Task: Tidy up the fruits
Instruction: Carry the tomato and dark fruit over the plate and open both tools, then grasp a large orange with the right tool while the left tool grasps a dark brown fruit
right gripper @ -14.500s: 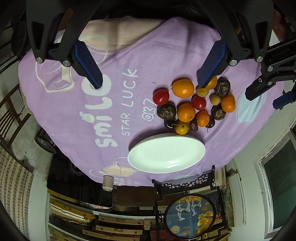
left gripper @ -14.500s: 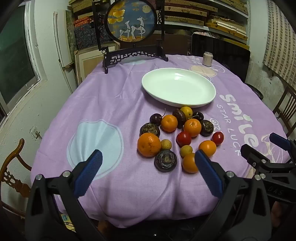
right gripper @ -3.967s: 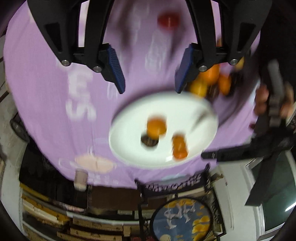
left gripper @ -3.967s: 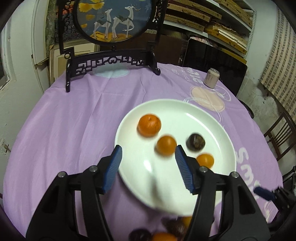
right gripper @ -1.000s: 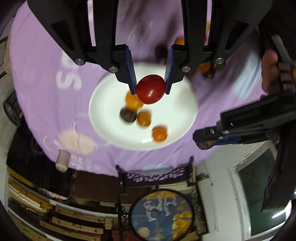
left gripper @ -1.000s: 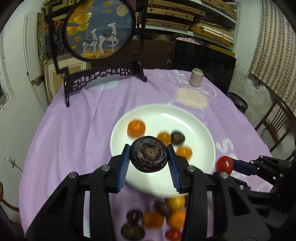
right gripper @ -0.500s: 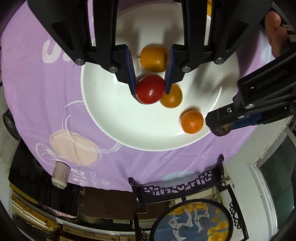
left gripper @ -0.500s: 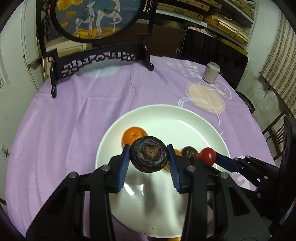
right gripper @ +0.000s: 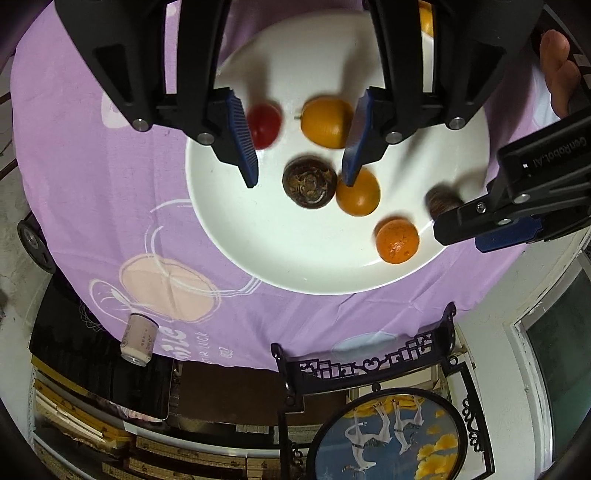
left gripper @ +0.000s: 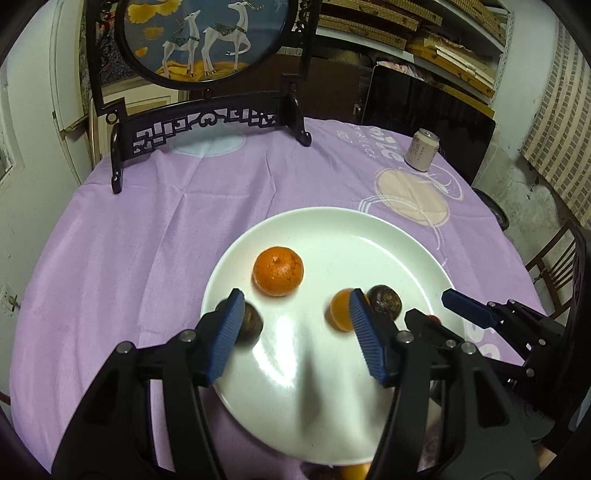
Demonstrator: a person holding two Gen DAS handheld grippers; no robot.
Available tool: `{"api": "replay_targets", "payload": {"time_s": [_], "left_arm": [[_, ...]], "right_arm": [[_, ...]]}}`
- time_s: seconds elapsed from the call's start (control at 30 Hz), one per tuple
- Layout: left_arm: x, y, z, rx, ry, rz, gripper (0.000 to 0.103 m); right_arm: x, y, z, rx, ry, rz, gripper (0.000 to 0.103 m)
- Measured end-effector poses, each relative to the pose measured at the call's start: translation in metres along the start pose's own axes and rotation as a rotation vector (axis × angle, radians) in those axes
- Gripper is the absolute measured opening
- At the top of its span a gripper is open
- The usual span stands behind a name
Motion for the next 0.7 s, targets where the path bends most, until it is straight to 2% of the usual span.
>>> {"api": "replay_targets", "payload": {"time_s": [0.13,0.17,0.27,0.37,0.4,0.53,0.6,0.7], "left_arm": [[0.032,-0.023,0.007,0.022,-0.011,-0.057,0.061],[0.040,-0.031,0.009,0.022,-0.004,-0.071,0.064],[0.069,-0.076,0.018,-0.008,0.027,-0.120,0.073],[0.083,-0.119,0.027,-0.031,0.034,-0.121,0.076],[0.085,-0.136,0.032,-0.034,0.039,-0.107,0.076],[0.081,-0.171,0.048,-0.018,0.066,-0.056,0.076],[0.078,-0.179,0.055,-0.006,0.072,-0.037,0.076],[0.075,-0.186,0.062,0.012,0.068,-0.018,0.076]], "right_arm": [[0.034,-0.021,0.006,0.003,0.043,-0.036,0.048],[0.049,-0.034,0.009,0.013,0.070,-0.055,0.050],[0.078,-0.068,0.019,0.057,0.098,-0.088,0.053],[0.095,-0.104,0.025,0.098,0.106,-0.082,0.053],[0.096,-0.117,0.027,0.103,0.112,-0.068,0.053],[0.081,-0.143,0.044,0.123,0.151,0.007,0.053],[0.069,-0.151,0.060,0.151,0.191,0.053,0.053],[0.057,-0.154,0.074,0.173,0.189,0.068,0.053]]}}
Point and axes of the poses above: each gripper's, at about its wrist camera, not at the fingertips, and x roughly against the way its jaws point, z to its left, y to its top, the point moved 9 cm from there along -x, roughly the way its jaws point, and after that the axes turned 14 degrees about z, right-handed, at the moved point
